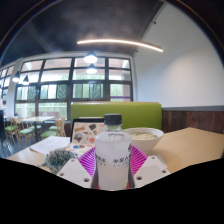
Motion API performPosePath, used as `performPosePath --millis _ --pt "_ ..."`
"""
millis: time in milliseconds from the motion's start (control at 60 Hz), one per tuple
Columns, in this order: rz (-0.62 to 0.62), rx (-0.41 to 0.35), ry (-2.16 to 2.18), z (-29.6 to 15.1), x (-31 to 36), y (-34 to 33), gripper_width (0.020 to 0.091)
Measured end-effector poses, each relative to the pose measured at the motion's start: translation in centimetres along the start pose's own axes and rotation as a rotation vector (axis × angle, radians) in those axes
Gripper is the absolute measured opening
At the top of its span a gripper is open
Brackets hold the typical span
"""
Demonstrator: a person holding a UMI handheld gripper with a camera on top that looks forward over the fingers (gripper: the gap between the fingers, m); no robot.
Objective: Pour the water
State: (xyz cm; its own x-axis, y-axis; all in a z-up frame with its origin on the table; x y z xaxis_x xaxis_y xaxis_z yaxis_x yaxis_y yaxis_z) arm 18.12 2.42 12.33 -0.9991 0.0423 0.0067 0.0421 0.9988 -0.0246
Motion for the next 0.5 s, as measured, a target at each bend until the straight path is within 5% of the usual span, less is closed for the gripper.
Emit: performPosePath --millis 267,383,500 --pt "0.004 -0.015 -0.005 0.4 0.1 0.8 0.0446" --pt "0.013 -0.018 -0.001 0.3 0.0 1.6 0.0585" --pt "0.0 0.013 0.002 0.4 0.7 1.4 0.0854"
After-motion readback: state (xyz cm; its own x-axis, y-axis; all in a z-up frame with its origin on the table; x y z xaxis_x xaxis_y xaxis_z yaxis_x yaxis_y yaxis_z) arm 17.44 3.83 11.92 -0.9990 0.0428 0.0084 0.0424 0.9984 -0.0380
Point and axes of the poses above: the point between the fingertips, and its own axes, seen from behind it with the camera up: x to the left, z down, y forward, the way the camera looks, the point moved 3 cm from there along -y, backward, against the way the camera looks
